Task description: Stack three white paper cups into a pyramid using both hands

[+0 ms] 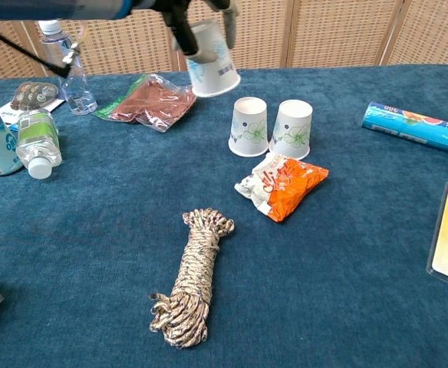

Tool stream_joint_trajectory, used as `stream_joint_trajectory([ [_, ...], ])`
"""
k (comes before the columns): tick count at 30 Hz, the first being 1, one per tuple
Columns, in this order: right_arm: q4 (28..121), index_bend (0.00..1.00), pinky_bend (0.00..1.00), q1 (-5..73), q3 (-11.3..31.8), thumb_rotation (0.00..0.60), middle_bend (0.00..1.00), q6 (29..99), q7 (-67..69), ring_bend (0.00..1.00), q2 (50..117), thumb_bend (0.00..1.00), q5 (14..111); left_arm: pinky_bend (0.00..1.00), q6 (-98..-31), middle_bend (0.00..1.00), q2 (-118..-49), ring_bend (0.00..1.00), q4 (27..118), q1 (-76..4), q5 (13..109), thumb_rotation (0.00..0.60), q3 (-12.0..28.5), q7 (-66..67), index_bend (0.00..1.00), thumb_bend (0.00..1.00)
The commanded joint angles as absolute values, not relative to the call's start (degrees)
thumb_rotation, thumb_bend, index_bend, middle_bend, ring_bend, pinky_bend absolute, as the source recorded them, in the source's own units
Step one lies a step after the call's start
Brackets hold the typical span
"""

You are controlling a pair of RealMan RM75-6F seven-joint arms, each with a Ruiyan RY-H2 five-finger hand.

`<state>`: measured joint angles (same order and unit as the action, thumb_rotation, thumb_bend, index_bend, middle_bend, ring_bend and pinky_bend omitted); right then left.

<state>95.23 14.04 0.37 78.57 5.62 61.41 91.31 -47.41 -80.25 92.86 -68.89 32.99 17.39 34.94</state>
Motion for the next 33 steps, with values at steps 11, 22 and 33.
stream_joint_trajectory([
  [11,93.8,0.02,0.00,12.9,0.7,0.600,0.00,80.1,8.4,0.00,60.5,0.49,91.6,0.49,-44.4,0.07,-91.4,0.09,77.7,-80.1,25.3,0.600,17.2,38.5,0.38,0.46],
  [22,92.4,0.01,0.00,12.1,0.8,0.600,0.00,80.7,10.5,0.00,60.3,0.49,91.2,0.48,-42.5,0.07,-96.6,0.09,70.9,-84.7,22.8,0.600,16.7,39.2,0.38,0.46],
  [33,92.1,0.01,0.00,11.6,0.9,0.600,0.00,81.2,11.4,0.00,60.1,0.49,91.5,0.45,-42.5,0.05,-96.5,0.06,70.5,-86.1,21.5,0.600,15.5,40.3,0.38,0.46],
])
